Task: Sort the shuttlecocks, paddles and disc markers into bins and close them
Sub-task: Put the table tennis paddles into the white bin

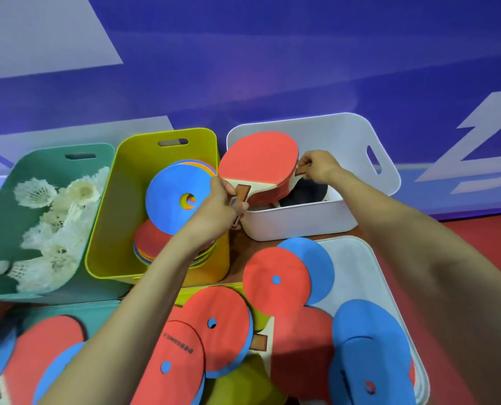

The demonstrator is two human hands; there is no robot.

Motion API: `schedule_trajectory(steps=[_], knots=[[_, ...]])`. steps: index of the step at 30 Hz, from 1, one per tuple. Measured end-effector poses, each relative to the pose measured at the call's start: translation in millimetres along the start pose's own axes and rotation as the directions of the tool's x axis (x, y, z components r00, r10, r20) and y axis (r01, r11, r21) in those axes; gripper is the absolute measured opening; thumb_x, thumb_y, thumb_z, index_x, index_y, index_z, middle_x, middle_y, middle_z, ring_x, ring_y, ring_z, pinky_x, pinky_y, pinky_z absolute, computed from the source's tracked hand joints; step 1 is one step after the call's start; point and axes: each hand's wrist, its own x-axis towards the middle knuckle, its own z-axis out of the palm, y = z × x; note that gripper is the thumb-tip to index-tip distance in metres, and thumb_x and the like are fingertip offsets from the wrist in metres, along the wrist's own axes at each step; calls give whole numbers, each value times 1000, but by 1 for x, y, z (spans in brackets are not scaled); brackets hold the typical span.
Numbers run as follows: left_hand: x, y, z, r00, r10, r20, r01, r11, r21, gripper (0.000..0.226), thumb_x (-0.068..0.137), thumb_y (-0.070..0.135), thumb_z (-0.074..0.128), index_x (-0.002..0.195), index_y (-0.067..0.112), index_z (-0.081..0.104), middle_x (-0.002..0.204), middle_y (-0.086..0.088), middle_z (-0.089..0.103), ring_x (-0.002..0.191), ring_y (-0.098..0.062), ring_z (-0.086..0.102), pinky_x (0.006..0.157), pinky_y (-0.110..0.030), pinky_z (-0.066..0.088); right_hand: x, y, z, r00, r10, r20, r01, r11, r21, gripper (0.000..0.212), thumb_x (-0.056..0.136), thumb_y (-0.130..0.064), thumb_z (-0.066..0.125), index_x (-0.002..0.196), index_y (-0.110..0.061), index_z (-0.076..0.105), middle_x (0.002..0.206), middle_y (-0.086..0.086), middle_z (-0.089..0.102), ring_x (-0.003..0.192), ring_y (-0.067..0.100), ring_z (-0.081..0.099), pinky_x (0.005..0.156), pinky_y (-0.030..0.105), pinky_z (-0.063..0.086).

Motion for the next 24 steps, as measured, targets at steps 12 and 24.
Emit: schedule_trajectory(steps=[12,24], knots=[[65,32,41,992,41,123,-80,941,328,17,90,-2,43,103,5,36,100,-17,54,100,-37,53,66,-28,32,-25,9,-35,997,69,-41,-77,967,-242,33,83,-19,65,113,-7,61,117,11,62,104,31,58,90,41,49],[113,3,82,949,-90,301,-51,902,428,44,87,4,58,129,5,48,123,-4,56,119,-22,52,98,-33,43,-49,38,-39,989,79,-122,-111,952,-285,26,86,-12,57,110,-7,60,113,11,63,101,32,59,84,37,47]])
